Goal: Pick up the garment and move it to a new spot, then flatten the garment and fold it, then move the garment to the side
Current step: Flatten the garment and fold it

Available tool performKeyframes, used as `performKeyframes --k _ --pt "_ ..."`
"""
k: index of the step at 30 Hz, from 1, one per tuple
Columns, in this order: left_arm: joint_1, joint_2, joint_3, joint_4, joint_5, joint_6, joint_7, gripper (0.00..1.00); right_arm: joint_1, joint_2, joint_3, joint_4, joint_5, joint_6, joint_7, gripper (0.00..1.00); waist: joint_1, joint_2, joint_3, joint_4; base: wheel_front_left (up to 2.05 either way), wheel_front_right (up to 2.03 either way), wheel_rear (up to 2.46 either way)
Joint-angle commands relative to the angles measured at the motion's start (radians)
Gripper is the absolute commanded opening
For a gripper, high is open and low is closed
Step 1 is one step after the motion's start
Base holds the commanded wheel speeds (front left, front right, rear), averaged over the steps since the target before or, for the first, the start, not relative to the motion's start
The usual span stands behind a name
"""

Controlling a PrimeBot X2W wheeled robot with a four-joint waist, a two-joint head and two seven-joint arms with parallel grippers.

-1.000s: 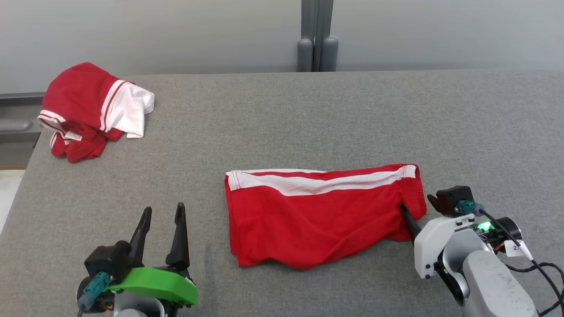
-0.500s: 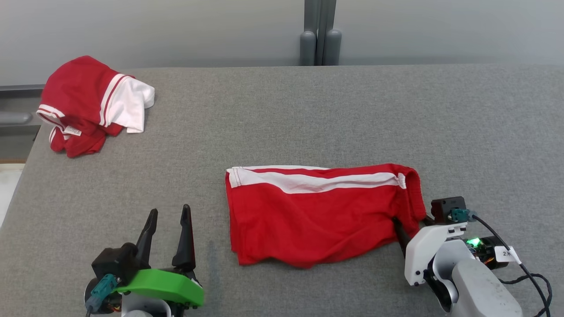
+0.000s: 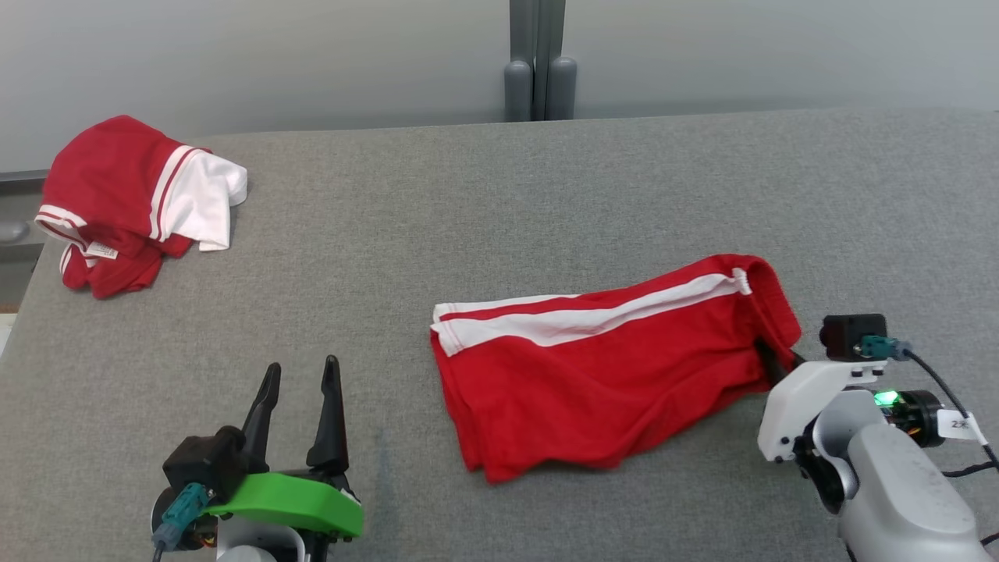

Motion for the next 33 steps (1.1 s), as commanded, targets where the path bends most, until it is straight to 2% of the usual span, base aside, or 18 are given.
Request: performKeyframes --k 1,6,9,15,22,26,31,32,33 --pt "0.005 -0.001 0.007 -0.004 0.005 -0.007 0.000 1.00 0.001 -0.024 -0.014 -0.010 0.009 -0.002 -0.002 0.00 0.0000 -0.0001 -0.005 -0.009 0.00 0.00 0.00" --pt "0.009 -0.003 0.019 -0.007 0.015 -0.013 0.000 1.00 0.034 -0.101 -0.070 -0.048 0.016 -0.002 0.012 0.00 0.0000 -0.0001 -0.001 -0.022 0.00 0.00 0.00" --pt "0.008 -0.004 0.024 -0.005 0.020 -0.016 0.000 1.00 0.050 -0.106 -0.082 -0.077 0.015 -0.001 0.021 0.00 0.0000 -0.0001 0.004 -0.027 0.00 0.00 0.00" --pt "0.000 -0.010 0.029 0.002 0.014 -0.023 0.000 1.00 0.077 -0.058 -0.040 -0.180 0.040 -0.001 0.036 0.00 0.0000 -0.0001 0.009 -0.034 0.00 0.00 0.00" --pt "-0.018 -0.017 0.029 0.009 0.018 -0.029 0.000 1.00 0.083 0.006 0.090 -0.324 0.054 -0.001 0.076 0.00 0.0000 -0.0001 0.014 -0.020 0.00 0.00 0.00" --pt "-0.023 -0.020 0.031 0.013 0.019 -0.033 0.000 1.00 0.082 0.031 0.163 -0.350 0.068 -0.001 0.096 0.00 0.0000 -0.0001 0.014 -0.007 0.00 0.00 0.00" --pt "-0.022 -0.023 0.038 0.015 0.010 -0.033 0.000 1.00 0.069 0.050 0.224 -0.321 0.061 -0.001 0.099 0.00 0.0000 -0.0001 0.015 0.007 0.00 0.00 0.00" --pt "-0.022 -0.025 0.042 0.015 -0.001 -0.035 0.000 1.00 0.064 0.053 0.236 -0.309 0.056 -0.001 0.101 0.13 0.0000 -0.0001 0.015 0.009 0.00 0.00 0.00" --pt "-0.022 -0.026 0.043 0.014 -0.006 -0.036 0.000 1.00 0.060 0.055 0.249 -0.299 0.052 -0.001 0.100 0.38 0.0000 -0.0001 0.016 0.011 0.00 0.00 0.00"
